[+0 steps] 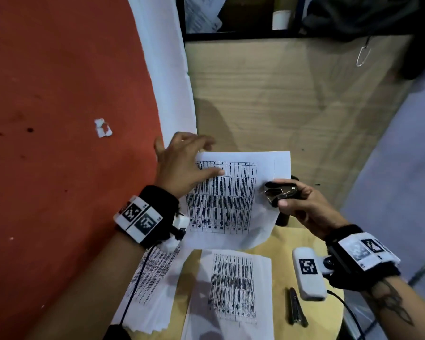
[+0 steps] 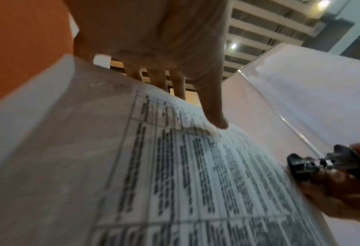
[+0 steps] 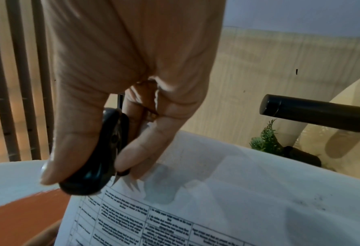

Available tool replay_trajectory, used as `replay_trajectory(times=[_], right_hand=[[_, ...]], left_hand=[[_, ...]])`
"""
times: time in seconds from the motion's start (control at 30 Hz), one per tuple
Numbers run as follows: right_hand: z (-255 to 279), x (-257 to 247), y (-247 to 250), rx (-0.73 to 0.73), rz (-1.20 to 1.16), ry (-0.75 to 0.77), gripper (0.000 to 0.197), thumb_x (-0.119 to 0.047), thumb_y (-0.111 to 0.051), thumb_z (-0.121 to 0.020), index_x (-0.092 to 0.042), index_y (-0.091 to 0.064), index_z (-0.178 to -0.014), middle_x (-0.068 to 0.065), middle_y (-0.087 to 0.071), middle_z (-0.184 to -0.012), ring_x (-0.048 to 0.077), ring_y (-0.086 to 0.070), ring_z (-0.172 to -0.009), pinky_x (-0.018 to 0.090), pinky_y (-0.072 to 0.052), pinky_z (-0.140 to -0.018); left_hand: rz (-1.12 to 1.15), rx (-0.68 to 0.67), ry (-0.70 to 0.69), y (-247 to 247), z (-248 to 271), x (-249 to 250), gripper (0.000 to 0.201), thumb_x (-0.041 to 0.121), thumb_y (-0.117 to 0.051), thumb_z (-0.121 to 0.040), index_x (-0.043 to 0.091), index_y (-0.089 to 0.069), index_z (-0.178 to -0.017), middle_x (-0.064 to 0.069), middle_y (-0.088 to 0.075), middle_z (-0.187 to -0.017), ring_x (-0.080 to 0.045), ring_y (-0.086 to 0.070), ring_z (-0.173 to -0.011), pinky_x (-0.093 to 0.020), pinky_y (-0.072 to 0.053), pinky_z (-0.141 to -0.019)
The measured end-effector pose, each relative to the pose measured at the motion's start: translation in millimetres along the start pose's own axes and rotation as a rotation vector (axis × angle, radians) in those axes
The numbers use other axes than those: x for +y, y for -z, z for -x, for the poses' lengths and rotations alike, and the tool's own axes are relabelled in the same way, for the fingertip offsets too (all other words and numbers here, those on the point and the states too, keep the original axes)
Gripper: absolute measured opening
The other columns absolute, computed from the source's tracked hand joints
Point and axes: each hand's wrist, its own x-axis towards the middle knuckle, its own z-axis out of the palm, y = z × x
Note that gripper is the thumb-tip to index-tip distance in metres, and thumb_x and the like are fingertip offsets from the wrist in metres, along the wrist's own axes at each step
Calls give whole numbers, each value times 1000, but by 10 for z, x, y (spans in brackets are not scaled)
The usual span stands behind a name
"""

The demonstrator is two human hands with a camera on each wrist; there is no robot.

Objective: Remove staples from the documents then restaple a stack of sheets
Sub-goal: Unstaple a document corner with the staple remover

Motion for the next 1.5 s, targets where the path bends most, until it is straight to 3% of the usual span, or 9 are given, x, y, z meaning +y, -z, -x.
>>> replay_trajectory(times=[0.07,0.17,0.4,0.5,0.6,0.7,0.93,1.13,1.5], right_hand=[[41,-38,-8,-12,4,28,69,-30,-95,-23,-20,-76,-88,2,-74,-89,9,-68,-79,18,-53,-66],[86,-76,-18,-12,-2,54,68,-30,-95,-24,-21,-76,-89,2,-74,-89,9,-68,-80,17,-53,-67],[184,-90,-92,40,-6,44,74,-34,-95,-22,-19,-74,-91,1,-73,-92,10,-68,-80,17,-53,-63],[184,-118,-210,219,103,232,71,-40,-93,-32,-19,-71,-96,-4,-69,-101,11,-66,-84,19,-53,-66],[170,-254,-404,454,605,666,50,-31,-82,-62,-18,-65,-107,-11,-52,-118,18,-57,-110,30,-52,-87],[134,-364,-645,292,979,863,46,-17,-78,-69,-9,-63,-112,5,-58,-115,15,-56,-106,19,-51,-84],[-7,-406,-854,139,1233,1034,30,-9,-69,-79,-2,-67,-109,13,-65,-111,26,-64,-96,39,-54,-77],[11,-488,-907,84,1364,1064,31,-6,-71,-75,-2,-68,-105,11,-66,-108,32,-64,-91,41,-55,-69],[18,-573,-917,74,1451,1091,28,-6,-73,-71,-3,-70,-98,11,-69,-100,31,-66,-88,39,-55,-59]], left_hand=[[27,-141,29,23,-70,68,44,61,-72,-63,32,-68,-96,19,-59,-80,-15,-55,-103,-49,-20,-105],[281,-288,66,8,-128,42,29,63,-71,-57,39,-68,-72,18,-60,-58,-15,-63,-77,-43,-38,-90],[557,-356,87,26,-86,89,15,39,-73,-67,24,-69,-66,3,-62,-64,-6,-53,-57,-24,-39,-59],[595,-347,95,64,-79,121,18,30,-77,-72,22,-66,-60,10,-54,-55,-1,-45,-50,-19,-32,-51],[601,-355,90,98,-110,136,22,22,-78,-76,22,-64,-58,12,-53,-54,-2,-44,-51,-19,-31,-51],[572,-375,73,152,-133,183,24,32,-77,-71,12,-66,-63,3,-53,-60,-10,-45,-55,-24,-30,-55],[566,-364,53,254,-141,282,39,29,-80,-73,15,-54,-48,9,-34,-49,-7,-31,-50,-26,-21,-51],[679,-368,87,240,-121,291,64,52,-75,-57,-9,-64,-73,-9,-51,-66,-15,-43,-68,-31,-32,-66],[720,-325,103,257,-112,355,45,46,-73,-51,4,-68,-67,-7,-51,-61,-13,-45,-62,-30,-34,-62]])
